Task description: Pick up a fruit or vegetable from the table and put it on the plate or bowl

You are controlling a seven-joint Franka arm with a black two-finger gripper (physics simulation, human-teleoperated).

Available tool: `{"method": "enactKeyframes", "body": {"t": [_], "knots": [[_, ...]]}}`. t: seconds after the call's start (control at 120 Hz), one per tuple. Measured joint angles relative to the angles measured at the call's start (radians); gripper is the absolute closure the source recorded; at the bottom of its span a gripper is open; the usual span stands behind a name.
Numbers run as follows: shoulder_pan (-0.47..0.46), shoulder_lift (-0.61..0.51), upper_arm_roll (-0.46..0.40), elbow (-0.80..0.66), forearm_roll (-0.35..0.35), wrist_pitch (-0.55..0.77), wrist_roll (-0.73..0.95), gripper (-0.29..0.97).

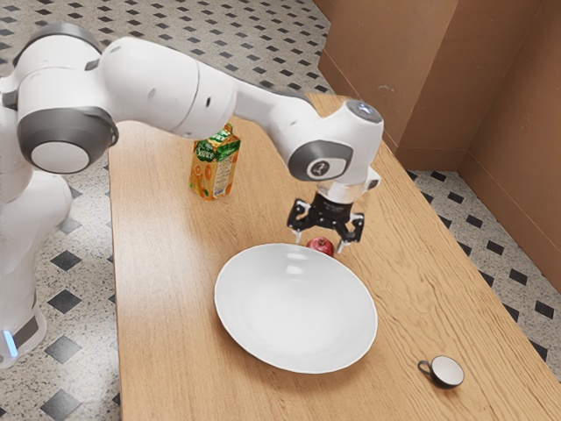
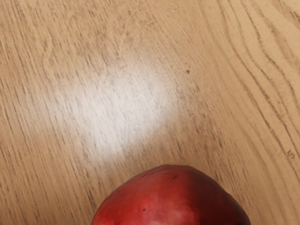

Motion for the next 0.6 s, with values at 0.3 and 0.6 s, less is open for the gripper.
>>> {"method": "enactKeyframes", "body": {"t": [0.3, 0.6], "knots": [[0.064, -0.004, -0.064, 0.004, 0.000, 0.024, 0.004, 0.02], [0.119, -0.011, -0.133, 0.006, -0.004, 0.050, 0.008, 0.02]]}}
